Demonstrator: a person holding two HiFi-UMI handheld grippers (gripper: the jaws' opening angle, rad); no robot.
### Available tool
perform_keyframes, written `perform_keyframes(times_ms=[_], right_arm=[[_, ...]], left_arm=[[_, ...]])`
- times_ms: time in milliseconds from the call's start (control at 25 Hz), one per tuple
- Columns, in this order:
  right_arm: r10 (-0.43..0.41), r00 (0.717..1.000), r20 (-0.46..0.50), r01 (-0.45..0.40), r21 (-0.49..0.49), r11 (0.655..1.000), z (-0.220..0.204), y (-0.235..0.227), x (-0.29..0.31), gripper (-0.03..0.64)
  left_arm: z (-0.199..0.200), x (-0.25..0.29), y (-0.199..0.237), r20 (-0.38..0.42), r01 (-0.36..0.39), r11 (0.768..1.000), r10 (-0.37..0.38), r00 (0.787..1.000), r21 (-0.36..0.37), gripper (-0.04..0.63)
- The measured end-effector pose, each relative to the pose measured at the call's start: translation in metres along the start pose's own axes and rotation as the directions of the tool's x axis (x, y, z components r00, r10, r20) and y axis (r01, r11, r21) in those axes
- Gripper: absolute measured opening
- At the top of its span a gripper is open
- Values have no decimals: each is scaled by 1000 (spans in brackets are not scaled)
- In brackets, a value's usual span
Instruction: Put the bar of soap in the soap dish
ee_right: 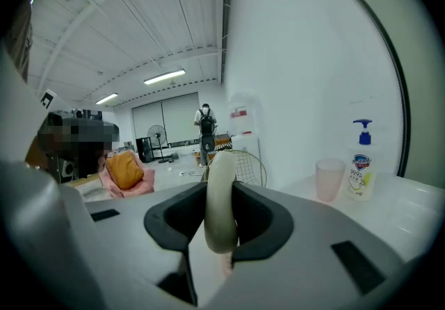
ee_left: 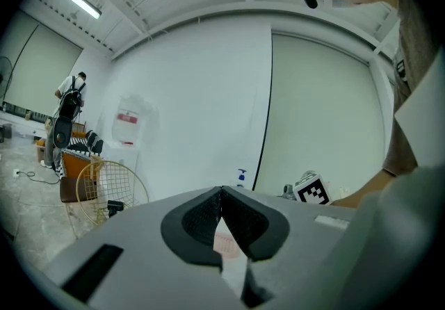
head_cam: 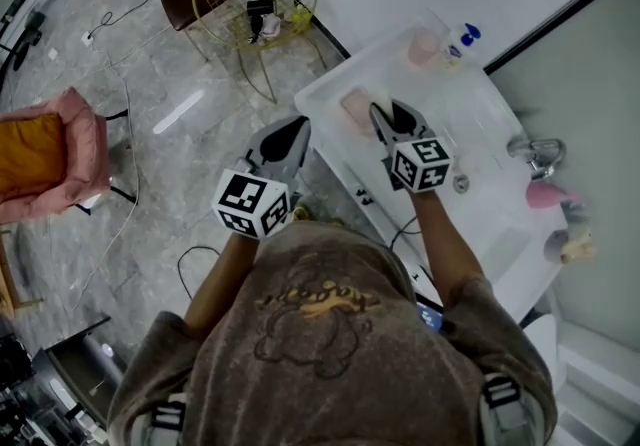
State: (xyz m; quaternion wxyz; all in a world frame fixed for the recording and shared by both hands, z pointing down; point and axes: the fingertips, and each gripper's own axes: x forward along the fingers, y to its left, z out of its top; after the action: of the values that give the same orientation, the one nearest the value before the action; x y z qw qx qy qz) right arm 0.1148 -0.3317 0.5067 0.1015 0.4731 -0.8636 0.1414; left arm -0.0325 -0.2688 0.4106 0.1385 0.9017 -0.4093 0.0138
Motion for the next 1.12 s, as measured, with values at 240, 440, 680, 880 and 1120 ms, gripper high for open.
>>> perform_keyframes(times_ms=[240, 440, 680, 880, 1120], right_arm=[[9, 996, -85, -11, -22, 1000, -29, -7, 25, 114], [6, 989, -150, -10, -28, 1000, -52, -13, 41, 114], [6, 972, -235, -16, -41, 999, -79, -19, 61, 114], [6, 956, -295, -21, -50, 999, -97, -25, 74, 114], [0, 940, -342, -28, -79, 996, -112, -27, 83, 115]], left_arm=[[-1, 7, 6, -6, -3, 1000, 3, 1000, 1, 2], [-3, 10, 14, -14, -13, 1000, 13, 1000, -2, 2], [-5, 14, 23, -24, -29, 1000, 29, 999, -8, 2], [-6, 20, 29, -28, -33, 999, 32, 999, -16, 2], [-9, 25, 35, -38, -41, 999, 40, 998, -27, 2]])
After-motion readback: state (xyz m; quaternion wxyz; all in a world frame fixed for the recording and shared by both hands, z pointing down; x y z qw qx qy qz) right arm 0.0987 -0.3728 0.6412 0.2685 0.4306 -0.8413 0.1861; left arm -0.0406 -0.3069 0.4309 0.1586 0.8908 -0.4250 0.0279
